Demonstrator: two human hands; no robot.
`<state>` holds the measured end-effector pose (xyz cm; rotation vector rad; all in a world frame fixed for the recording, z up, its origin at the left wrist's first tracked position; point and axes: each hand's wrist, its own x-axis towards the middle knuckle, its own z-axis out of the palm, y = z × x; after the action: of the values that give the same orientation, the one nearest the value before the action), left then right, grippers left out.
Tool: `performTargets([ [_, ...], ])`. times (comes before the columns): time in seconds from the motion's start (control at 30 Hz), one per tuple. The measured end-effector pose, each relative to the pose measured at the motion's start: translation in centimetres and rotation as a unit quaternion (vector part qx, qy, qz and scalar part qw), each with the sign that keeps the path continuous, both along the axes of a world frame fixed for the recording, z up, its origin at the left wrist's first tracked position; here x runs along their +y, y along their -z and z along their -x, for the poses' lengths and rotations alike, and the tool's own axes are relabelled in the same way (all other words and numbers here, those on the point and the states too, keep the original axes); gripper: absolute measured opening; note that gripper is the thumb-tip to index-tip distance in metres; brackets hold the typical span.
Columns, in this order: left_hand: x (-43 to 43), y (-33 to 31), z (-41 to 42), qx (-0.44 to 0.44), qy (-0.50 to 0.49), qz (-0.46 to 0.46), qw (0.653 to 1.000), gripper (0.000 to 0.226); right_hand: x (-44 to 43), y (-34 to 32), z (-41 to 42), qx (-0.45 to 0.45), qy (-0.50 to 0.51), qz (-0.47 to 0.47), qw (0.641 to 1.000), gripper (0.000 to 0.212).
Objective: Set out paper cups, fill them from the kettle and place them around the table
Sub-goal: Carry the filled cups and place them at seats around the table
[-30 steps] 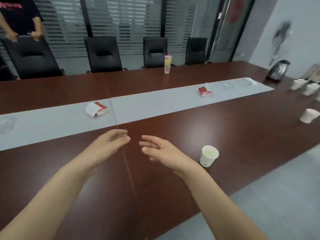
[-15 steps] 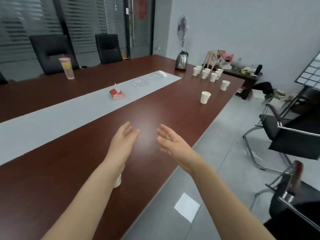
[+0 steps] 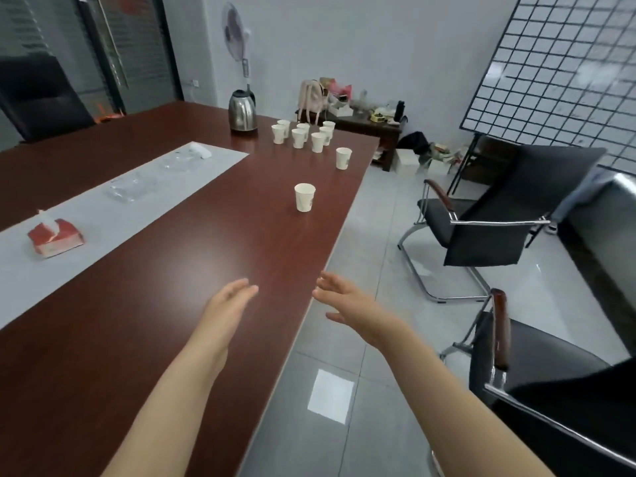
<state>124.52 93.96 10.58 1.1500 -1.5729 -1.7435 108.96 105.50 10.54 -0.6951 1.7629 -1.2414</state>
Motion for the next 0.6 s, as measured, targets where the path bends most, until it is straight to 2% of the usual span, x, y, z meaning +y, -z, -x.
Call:
performTargets([
  [0.3,-5.8,-1.8,16.7,0.021,0.1,-0.04,0.994,0.052,-5.4,-0.3,15.5,0.029,0.033,-0.015,0.999,0.061],
  [0.6,-10.6,-1.8,35.5,0.041,0.08,-0.038,0.995,0.053,-10.0,1.0,35.2,0.03,0.037,-0.012,0.999,0.064],
])
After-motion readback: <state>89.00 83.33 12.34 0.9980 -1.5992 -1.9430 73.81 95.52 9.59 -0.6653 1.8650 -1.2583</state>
